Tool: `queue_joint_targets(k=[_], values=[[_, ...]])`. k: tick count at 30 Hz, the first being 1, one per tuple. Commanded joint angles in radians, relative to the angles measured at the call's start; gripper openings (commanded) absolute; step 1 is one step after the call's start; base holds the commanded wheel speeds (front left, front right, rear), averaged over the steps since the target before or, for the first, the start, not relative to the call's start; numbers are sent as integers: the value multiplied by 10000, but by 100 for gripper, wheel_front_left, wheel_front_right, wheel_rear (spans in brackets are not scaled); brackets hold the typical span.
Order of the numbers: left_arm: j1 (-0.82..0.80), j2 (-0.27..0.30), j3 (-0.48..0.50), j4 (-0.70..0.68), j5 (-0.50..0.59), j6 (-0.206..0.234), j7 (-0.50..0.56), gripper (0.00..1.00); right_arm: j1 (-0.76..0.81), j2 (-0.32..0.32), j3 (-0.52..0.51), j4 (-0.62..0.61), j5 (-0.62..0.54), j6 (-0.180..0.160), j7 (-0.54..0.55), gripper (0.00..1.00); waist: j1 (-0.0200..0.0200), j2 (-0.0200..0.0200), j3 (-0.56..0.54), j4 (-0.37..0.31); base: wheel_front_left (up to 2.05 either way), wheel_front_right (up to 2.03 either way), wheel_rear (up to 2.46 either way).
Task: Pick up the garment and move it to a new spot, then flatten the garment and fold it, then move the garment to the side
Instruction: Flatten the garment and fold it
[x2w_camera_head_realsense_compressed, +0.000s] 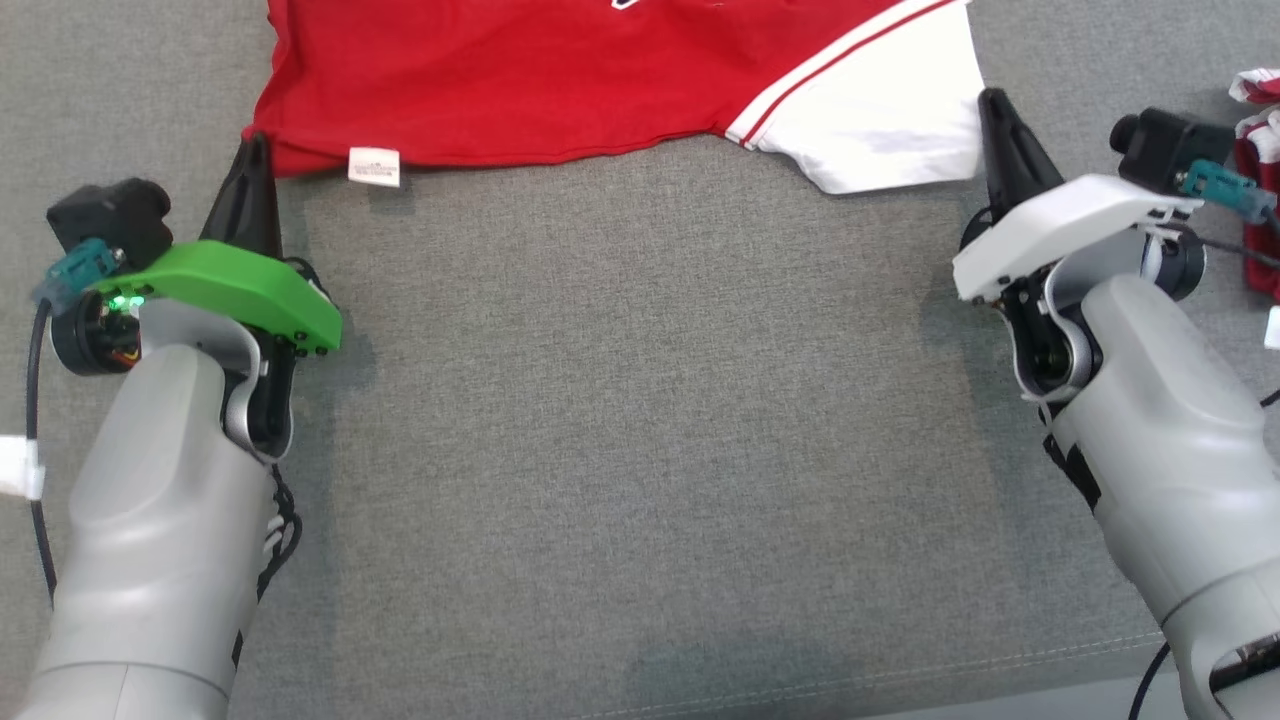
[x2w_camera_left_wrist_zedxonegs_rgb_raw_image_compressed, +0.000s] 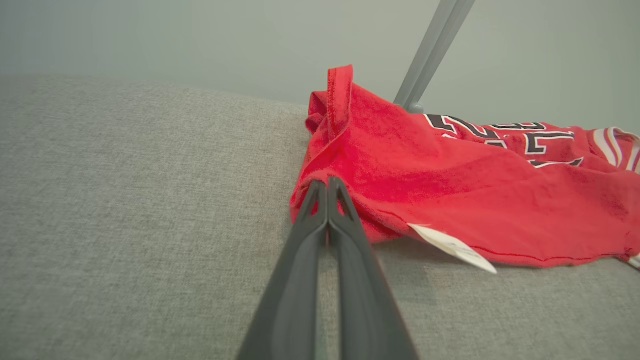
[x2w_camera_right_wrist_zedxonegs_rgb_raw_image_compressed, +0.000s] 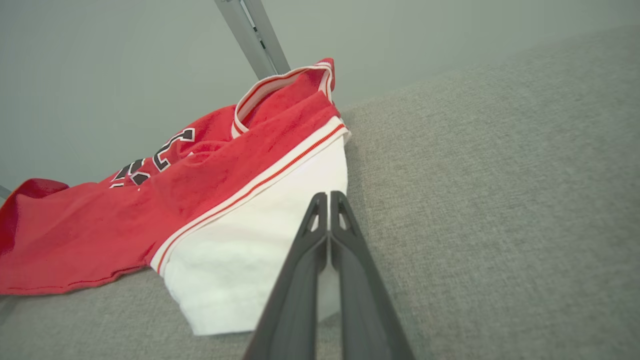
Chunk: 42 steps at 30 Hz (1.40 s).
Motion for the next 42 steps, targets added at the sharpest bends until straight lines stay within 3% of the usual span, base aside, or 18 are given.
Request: queue_joint_targets(k=[1,5,14,18,23,32,37,42], values=[[497,173,-27,-286,-128,-20,-21,0,547,-165,80,-302,129,-2,-32,0,0,0,-223,-21,0,0,0],[1572,528,-241,-1099,-165,-21,-20,0,1794,-493,311,-1299,471,-2,-32,0,0,0,-701,-5,0,0,0],[4165,1346,-354,-2921,-126,33,-17,0,5035,-1098,-173,-3363,1093,-3,120,0,0,0,-1639,-69,0,0,0],[5644,1655,-276,-4325,-228,576,371,0,6660,-1193,-687,-4523,1081,-3,713,0,0,0,-2004,-142,0,0,0],[7669,1918,24,-6774,-519,1659,1169,0,8651,-940,-1732,-6281,582,-3,1891,0,0,0,-2276,-222,0,0,0],[10474,2118,398,-10052,-847,3471,2477,0,11336,274,-3701,-9072,-966,-3,4681,0,0,0,-2454,-243,0,0,0],[11211,2249,324,-11067,-816,4058,3249,0,12034,868,-4591,-10013,-1707,-3,6140,0,0,0,-2470,-200,0,0,0],[10927,2355,133,-11368,-708,4081,3610,0,11690,1226,-4881,-10469,-2178,-3,6931,0,0,0,-2372,-159,0,0,0]])
